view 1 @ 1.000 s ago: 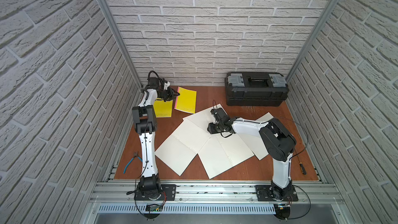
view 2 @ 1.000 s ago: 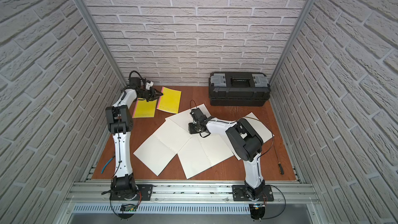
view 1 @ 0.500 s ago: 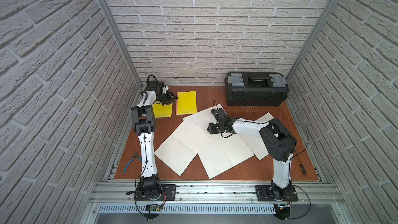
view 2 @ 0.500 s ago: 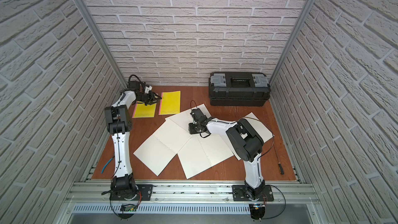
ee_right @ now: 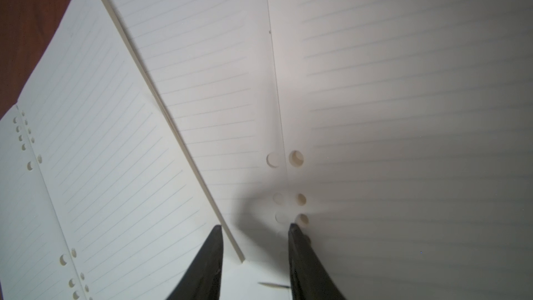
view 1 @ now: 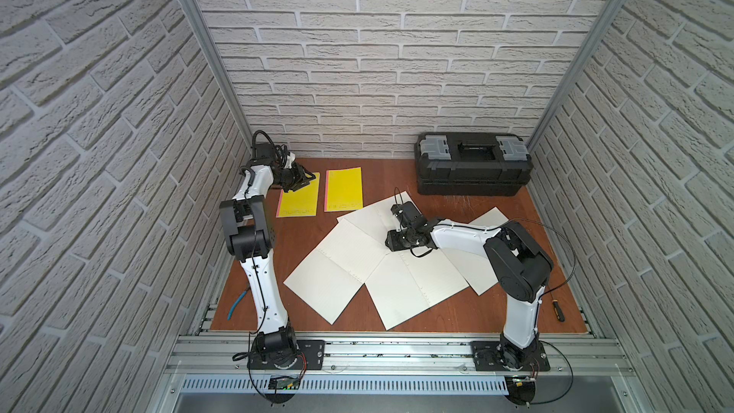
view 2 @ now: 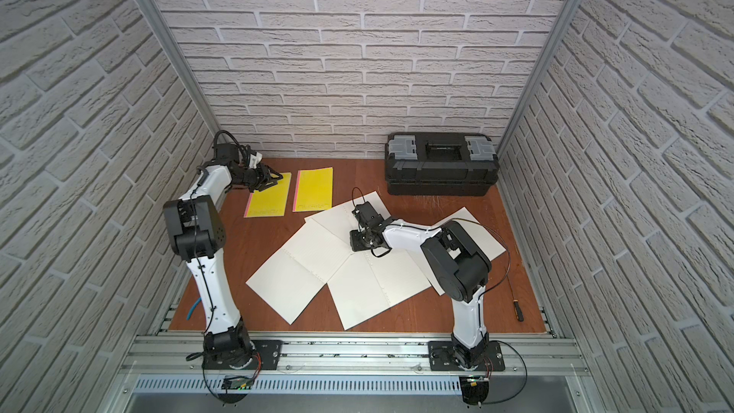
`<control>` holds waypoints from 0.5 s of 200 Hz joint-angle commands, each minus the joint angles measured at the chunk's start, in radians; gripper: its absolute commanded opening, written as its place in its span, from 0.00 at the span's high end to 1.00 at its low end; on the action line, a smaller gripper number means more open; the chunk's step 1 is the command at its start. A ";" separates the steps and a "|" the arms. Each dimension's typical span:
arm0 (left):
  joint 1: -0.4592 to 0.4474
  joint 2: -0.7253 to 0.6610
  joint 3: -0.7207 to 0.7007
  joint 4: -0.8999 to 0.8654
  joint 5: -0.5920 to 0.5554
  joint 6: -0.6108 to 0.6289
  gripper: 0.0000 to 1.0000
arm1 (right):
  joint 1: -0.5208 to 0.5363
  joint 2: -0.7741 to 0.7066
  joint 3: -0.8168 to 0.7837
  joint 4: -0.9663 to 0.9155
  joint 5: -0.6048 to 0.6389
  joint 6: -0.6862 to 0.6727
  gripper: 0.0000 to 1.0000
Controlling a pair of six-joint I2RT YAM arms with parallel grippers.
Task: Close the notebook
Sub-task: Place the notebook at the center of the board, then adjust the notebook at the center of the board.
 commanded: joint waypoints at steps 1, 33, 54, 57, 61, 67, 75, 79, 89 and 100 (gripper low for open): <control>-0.009 -0.118 -0.126 0.061 -0.078 -0.049 0.61 | 0.008 -0.038 -0.031 -0.087 0.004 -0.006 0.60; -0.037 -0.278 -0.325 0.084 -0.171 -0.101 0.60 | 0.010 -0.061 -0.035 -0.094 -0.011 -0.027 0.58; -0.080 -0.364 -0.417 0.067 -0.243 -0.119 0.60 | 0.010 -0.068 -0.034 -0.094 -0.035 -0.036 0.56; -0.088 -0.374 -0.428 0.062 -0.254 -0.120 0.60 | 0.012 -0.068 -0.033 -0.096 -0.040 -0.038 0.56; -0.098 -0.391 -0.440 0.056 -0.272 -0.123 0.60 | 0.011 -0.068 -0.031 -0.098 -0.046 -0.041 0.56; -0.114 -0.411 -0.463 0.047 -0.300 -0.133 0.60 | 0.012 -0.068 -0.027 -0.101 -0.054 -0.046 0.55; -0.133 -0.437 -0.498 0.048 -0.328 -0.148 0.60 | 0.013 -0.069 -0.023 -0.102 -0.069 -0.054 0.55; -0.141 -0.451 -0.517 0.053 -0.337 -0.156 0.60 | 0.014 -0.071 -0.022 -0.101 -0.077 -0.058 0.54; -0.164 -0.478 -0.560 0.063 -0.358 -0.179 0.60 | 0.016 -0.070 -0.016 -0.103 -0.092 -0.068 0.53; -0.187 -0.506 -0.606 0.071 -0.386 -0.202 0.60 | 0.017 -0.069 -0.007 -0.111 -0.107 -0.079 0.53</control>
